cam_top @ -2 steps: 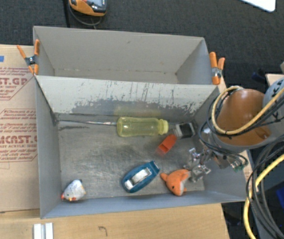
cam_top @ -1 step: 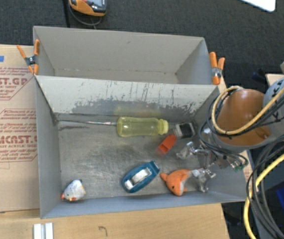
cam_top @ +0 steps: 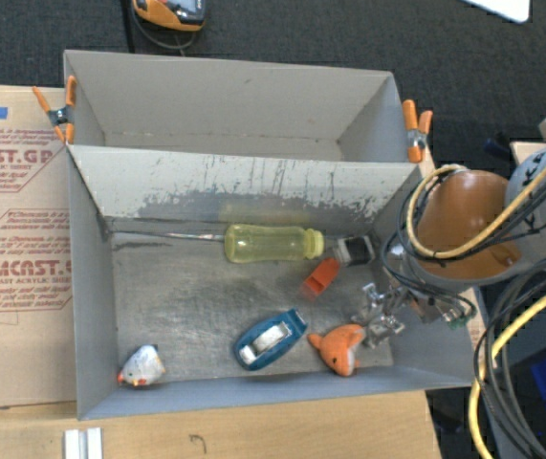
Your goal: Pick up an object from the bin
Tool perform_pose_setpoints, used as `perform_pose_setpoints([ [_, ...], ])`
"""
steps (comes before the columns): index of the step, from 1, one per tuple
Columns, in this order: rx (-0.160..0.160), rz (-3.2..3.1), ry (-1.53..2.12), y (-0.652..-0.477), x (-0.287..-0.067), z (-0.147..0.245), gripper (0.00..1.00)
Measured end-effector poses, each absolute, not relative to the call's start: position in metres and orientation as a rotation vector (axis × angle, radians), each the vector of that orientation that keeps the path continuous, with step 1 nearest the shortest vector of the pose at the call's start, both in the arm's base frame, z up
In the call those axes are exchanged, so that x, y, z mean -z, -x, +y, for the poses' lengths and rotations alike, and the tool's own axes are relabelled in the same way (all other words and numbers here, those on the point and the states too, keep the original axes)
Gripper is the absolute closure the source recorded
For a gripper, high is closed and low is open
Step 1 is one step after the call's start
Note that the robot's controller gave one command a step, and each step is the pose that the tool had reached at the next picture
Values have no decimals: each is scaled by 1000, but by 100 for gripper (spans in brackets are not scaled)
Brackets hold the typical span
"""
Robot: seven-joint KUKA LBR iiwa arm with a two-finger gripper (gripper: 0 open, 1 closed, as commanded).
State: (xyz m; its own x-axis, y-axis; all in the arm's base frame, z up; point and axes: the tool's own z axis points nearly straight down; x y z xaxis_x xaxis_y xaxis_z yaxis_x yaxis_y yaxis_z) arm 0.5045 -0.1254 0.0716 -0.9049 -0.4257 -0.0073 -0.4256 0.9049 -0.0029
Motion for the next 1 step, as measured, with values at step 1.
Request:
perform_pose_setpoints([
  [1,2,3058,683,-505,-72,-125,100],
])
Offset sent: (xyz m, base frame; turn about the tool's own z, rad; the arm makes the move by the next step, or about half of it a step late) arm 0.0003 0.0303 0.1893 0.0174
